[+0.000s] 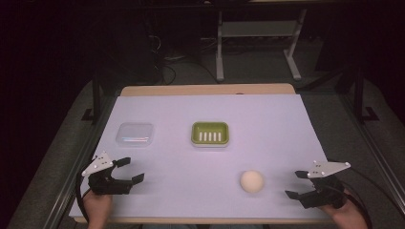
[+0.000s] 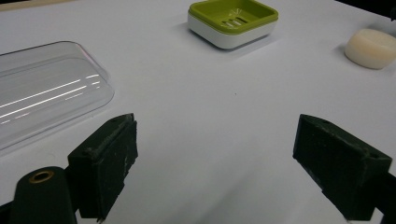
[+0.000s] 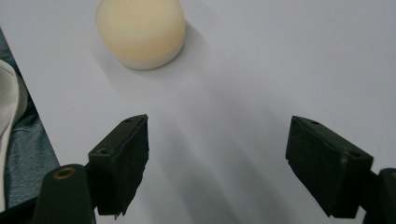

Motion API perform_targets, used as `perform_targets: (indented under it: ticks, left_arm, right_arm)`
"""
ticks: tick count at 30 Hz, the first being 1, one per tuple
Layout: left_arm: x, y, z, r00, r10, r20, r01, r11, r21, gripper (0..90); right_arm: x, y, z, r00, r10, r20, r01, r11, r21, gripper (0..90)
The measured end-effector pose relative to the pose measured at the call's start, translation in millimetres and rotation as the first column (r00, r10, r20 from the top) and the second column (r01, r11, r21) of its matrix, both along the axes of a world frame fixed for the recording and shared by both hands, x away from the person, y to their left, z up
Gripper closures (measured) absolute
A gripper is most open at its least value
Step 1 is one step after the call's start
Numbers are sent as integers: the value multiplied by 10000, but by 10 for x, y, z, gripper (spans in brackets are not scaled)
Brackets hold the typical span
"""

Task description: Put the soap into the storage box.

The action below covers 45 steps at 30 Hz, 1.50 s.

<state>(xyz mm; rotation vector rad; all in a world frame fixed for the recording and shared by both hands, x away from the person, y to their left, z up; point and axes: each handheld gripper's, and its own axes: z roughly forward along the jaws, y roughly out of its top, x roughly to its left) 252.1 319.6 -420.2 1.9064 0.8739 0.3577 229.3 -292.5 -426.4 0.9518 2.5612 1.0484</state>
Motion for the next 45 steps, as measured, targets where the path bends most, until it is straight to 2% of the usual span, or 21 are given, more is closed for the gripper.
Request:
perform_targets:
  ticks: [3,4,19,45]
  left_arm:
    - [-1,2,5,10000,-41,13,41,10000,52,132]
    - [-1,-1,4,10000,-31,18,31,10000,43,132]
    - [0,-10,8,10000,-44,39,44,10000,22,132]
    - [1,6,16,10000,-27,91,27,10000,-24,132]
  right_arm:
    - [-1,22,1,10000,40,-13,-40,10000,-55,204]
    - [4,40,-3,9999,112,-45,-113,9996,-241,196]
    - [-7,159,39,9994,358,-6,-358,9985,-416,197]
    - [3,350,50,9964,841,-99,-845,9952,-485,183]
